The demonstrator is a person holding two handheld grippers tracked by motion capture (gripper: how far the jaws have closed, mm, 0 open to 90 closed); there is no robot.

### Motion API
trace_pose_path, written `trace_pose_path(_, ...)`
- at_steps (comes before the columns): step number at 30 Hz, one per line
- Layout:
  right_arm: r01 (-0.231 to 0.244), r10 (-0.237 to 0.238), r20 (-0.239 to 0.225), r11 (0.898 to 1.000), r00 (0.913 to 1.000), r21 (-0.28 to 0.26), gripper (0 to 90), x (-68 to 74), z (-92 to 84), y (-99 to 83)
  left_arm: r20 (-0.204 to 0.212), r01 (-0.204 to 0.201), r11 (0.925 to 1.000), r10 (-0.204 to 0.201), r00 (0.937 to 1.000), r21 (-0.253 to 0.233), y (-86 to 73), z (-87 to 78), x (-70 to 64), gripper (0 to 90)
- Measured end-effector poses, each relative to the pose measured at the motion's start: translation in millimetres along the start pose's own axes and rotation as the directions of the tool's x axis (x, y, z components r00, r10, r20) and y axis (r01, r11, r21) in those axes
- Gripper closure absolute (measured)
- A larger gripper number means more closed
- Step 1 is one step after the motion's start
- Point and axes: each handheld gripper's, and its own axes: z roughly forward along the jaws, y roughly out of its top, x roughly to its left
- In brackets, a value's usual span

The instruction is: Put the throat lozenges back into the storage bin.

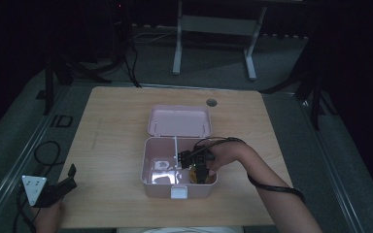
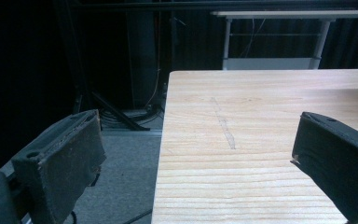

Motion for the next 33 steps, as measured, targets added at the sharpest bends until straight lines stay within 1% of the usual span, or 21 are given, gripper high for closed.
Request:
trace_pose_path(3,-0.015,0.015,-0.017,1.0,0.9997,-0.005,18.3,-2.1,0.7,0.0,0.0,0.0,1.0,0.0,1.0,-0.001,0.0,-0.1,-0.1,2.5)
trace_pose_path(5,-0.022,0.022,-0.016,1.0,0.9996,-0.006,17.9,-2.0,-0.1,0.1,0.001,0.0,1.0,0.0,1.0,0.0,0.0,0.0,-0.1,2.5)
trace_pose_path(8,-0.02,0.019,-0.014,1.0,0.9997,-0.024,17.1,-1.2,-6.3,-0.8,0.002,-0.001,1.0,0.001,1.0,0.0,0.0,0.1,-0.1,2.4)
trace_pose_path(9,-0.017,0.017,-0.005,0.999,0.9998,-0.027,17.0,-0.7,-9.1,-1.3,0.001,-0.001,1.0,0.001,1.0,-0.001,0.0,0.0,-0.1,2.5)
trace_pose_path(13,-0.021,0.022,0.005,0.998,0.9998,-0.061,17.1,0.5,-22.2,-5.7,0.002,-0.001,1.0,0.001,1.0,0.0,0.0,0.1,-0.1,2.5)
trace_pose_path(17,-0.035,0.037,0.018,0.994,0.9991,-0.106,17.0,2.2,-38.5,-13.4,0.002,-0.001,1.0,0.001,1.0,0.001,0.1,0.1,0.0,2.5)
trace_pose_path(20,-0.028,0.031,0.022,0.988,0.9993,-0.149,12.7,4.3,-52.3,-21.2,0.002,-0.002,1.0,0.002,1.0,0.001,0.1,0.2,-0.2,2.4)
trace_pose_path(24,-0.033,0.042,0.042,0.98,0.9982,-0.197,12.6,7.0,-70.9,-33.8,0.002,-0.001,1.0,0.001,1.0,0.001,0.1,0.2,-0.1,2.5)
trace_pose_path(25,-0.044,0.056,0.052,0.977,0.9971,-0.211,12.6,7.2,-75.4,-37.5,0.002,-0.001,1.0,0.001,1.0,0.0,0.1,0.2,-0.1,2.5)
trace_pose_path(27,-0.05,0.069,0.072,0.969,0.995,-0.241,12.6,7.8,-83.2,-45.9,0.001,-0.001,1.0,0.001,1.0,0.0,0.1,0.1,-0.1,2.4)
trace_pose_path(29,-0.057,0.081,0.081,0.962,0.9934,-0.266,12.5,8.2,-89.5,-55.2,0.002,0.0,1.0,0.0,1.0,0.0,0.0,0.1,-0.1,2.5)
trace_pose_path(32,-0.073,0.109,0.104,0.95,0.9885,-0.304,12.5,7.8,-95.9,-70.7,0.006,0.001,1.0,-0.001,1.0,-0.003,-0.1,-0.2,-0.1,2.5)
trace_pose_path(33,-0.074,0.117,0.12,0.946,0.9858,-0.317,12.5,7.7,-96.9,-75.8,0.006,0.001,1.0,-0.001,1.0,-0.003,-0.1,-0.2,-0.1,2.5)
